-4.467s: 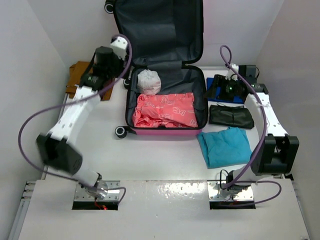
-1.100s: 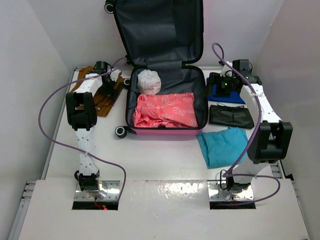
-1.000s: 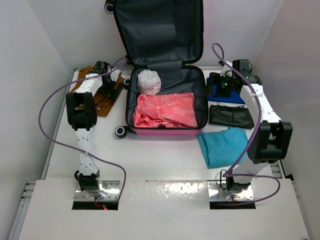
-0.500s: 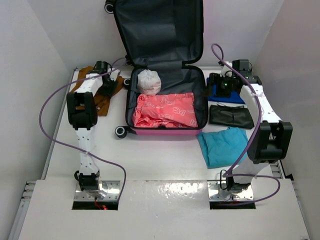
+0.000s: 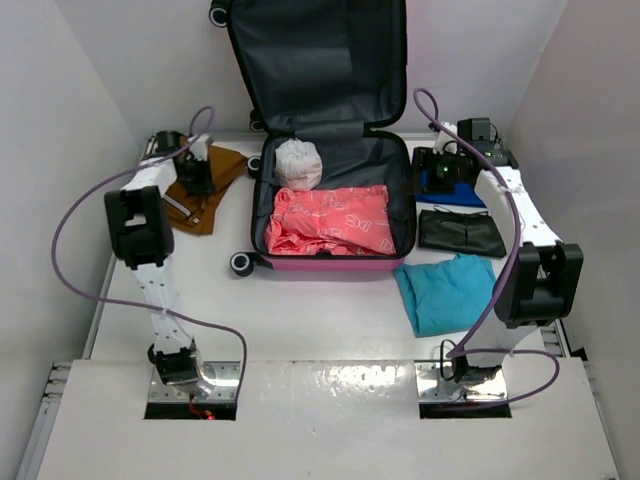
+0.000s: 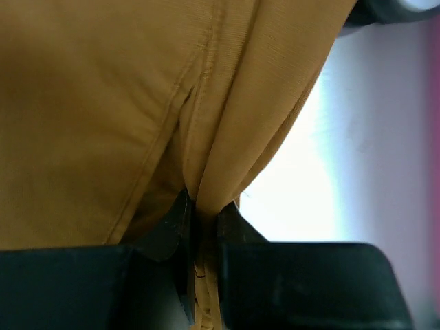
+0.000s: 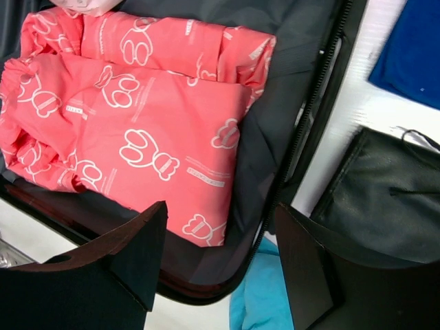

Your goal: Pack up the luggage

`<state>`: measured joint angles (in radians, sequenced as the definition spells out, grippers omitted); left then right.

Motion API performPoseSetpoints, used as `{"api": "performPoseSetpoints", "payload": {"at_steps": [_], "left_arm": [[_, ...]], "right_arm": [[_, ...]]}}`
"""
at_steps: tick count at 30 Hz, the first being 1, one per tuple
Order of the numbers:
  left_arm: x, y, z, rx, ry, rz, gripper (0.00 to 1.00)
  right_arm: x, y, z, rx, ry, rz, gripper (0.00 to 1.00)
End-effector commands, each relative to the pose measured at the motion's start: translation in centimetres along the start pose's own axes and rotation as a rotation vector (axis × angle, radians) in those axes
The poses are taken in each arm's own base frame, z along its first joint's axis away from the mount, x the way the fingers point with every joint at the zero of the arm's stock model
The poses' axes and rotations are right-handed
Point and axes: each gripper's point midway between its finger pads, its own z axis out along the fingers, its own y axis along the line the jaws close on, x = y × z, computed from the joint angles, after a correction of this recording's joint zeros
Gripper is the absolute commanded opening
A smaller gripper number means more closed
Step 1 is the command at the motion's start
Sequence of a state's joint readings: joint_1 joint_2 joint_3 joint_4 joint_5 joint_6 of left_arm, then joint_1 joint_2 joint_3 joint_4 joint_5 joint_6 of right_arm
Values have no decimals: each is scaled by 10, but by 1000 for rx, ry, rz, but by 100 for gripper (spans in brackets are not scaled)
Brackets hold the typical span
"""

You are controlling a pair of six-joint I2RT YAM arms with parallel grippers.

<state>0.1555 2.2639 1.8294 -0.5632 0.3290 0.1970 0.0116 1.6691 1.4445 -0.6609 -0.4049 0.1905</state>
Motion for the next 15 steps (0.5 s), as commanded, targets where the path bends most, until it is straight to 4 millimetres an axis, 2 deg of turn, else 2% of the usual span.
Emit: {"api": "performPoseSetpoints", "payload": {"at_steps": [1, 3, 4, 7, 8, 9, 10, 11, 13, 14, 15], "left_arm": [[-13, -54, -44, 328, -135, -261, 0], [-38, -58, -61, 344, -237, -240, 0], [-53, -71, -75, 351, -271, -200, 0], [-73, -95, -95, 357, -316, -96, 0], [-79, -112, -100, 367, -324, -65, 0], [-88, -122, -115, 363, -357, -23, 0], [-93, -131, -122, 370, -371, 9, 0], [-97, -152, -127, 396, -377, 42, 0], [-105, -173, -145, 405, -414, 88, 0], [-106, -192, -148, 431, -422, 119, 0], [-110, -200, -152, 432, -446, 142, 0]], "right_arm": [[-16, 15, -16, -26, -60, -57, 64], [-12, 14, -17, -25, -56, -54, 64], [-12, 15, -18, -26, -59, -60, 64], [-8, 17, -19, -28, -57, -60, 64], [-5, 15, -18, -27, -50, -56, 64], [-3, 16, -21, -26, -52, -54, 64], [-1, 16, -20, -27, -52, -57, 64], [-1, 16, -23, -26, -55, -57, 64], [4, 14, -24, -23, -53, -45, 62], [4, 15, -26, -24, -59, -46, 62], [8, 14, -26, -23, -53, -43, 62]]}}
